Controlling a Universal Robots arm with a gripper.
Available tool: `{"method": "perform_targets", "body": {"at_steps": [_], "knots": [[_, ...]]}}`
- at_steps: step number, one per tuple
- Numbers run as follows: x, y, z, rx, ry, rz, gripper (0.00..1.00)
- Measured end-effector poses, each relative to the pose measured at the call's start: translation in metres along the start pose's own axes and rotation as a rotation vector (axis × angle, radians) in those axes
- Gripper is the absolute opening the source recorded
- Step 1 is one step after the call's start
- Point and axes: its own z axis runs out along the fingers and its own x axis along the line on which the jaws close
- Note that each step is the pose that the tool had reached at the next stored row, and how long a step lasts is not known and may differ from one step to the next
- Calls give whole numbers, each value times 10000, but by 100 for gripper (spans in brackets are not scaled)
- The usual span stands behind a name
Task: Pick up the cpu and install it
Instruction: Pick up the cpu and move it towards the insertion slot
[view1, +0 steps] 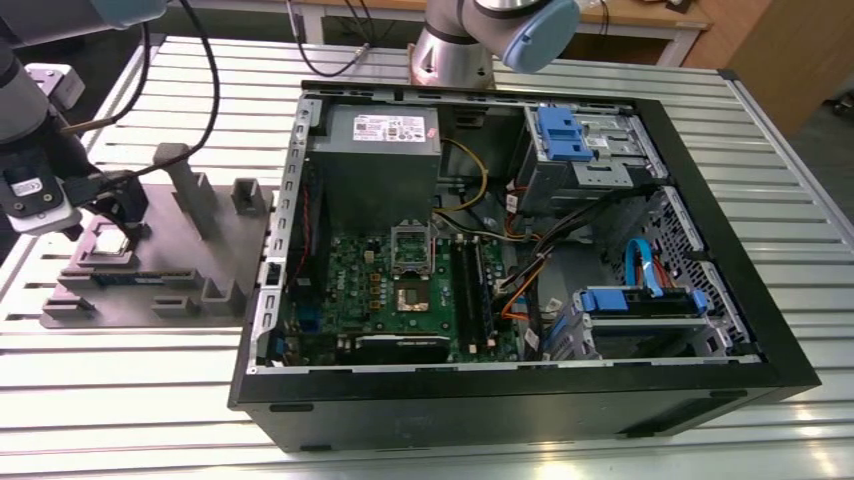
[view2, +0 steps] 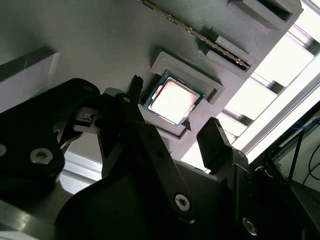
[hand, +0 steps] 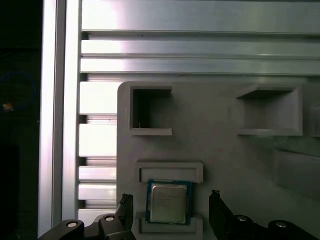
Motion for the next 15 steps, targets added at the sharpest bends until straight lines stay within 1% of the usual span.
{"method": "perform_targets", "body": {"at_steps": [15], "knots": [[0,-2,77,-2,1,1,71]]}}
